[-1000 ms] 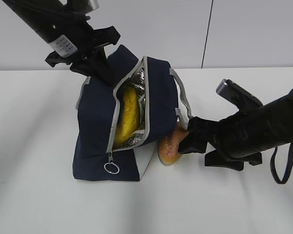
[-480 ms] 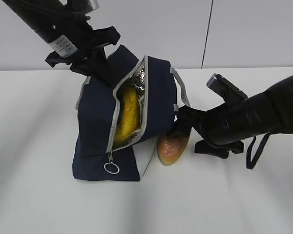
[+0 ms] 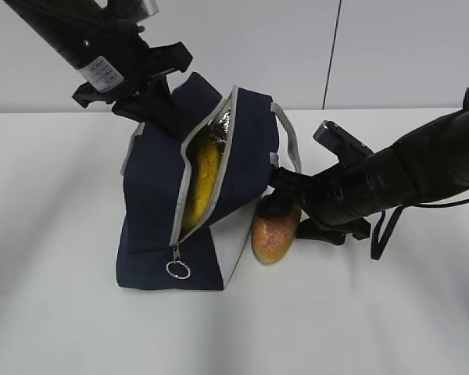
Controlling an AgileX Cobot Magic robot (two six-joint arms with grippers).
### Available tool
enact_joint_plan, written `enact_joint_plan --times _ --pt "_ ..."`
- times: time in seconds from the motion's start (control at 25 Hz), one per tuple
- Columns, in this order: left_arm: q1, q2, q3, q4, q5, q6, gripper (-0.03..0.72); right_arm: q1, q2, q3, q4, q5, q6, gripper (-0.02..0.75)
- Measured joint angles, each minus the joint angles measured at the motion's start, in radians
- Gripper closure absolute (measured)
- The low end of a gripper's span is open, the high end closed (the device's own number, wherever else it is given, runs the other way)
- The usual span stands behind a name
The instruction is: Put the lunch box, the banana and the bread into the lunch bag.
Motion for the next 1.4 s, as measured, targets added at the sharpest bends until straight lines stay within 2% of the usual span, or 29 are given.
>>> enact_joint_plan --times 0.2,0.32,0.48,0.68,1.04,1.2,1.4 --pt "0.000 0.000 0.000 0.000 0.000 0.000 0.691 0.000 0.000 -0.001 -0.006 -0.002 -0.001 0.311" --pt "0.000 0.000 0.000 0.000 0.000 0.000 0.691 -0.002 -0.002 -0.001 -0.044 -0.002 -0.001 0.341" --pt "0.000 0.000 0.000 0.000 0.000 0.000 0.691 -0.041 -0.043 -0.002 -0.165 0.031 0.003 0.345" --pt "0.000 0.000 0.000 0.000 0.000 0.000 0.691 -0.146 -0.128 -0.002 -0.310 0.120 0.030 0.348" --pt "0.000 0.000 0.000 0.000 0.000 0.000 0.691 -0.297 -0.202 -0.002 -0.631 0.223 0.184 0.353" --pt "0.000 0.000 0.000 0.000 0.000 0.000 0.691 -0.340 -0.219 -0.002 -0.695 0.225 0.225 0.353" --pt "0.000 0.000 0.000 -0.001 0.000 0.000 0.691 -0.351 -0.246 -0.015 -0.676 0.255 0.241 0.353"
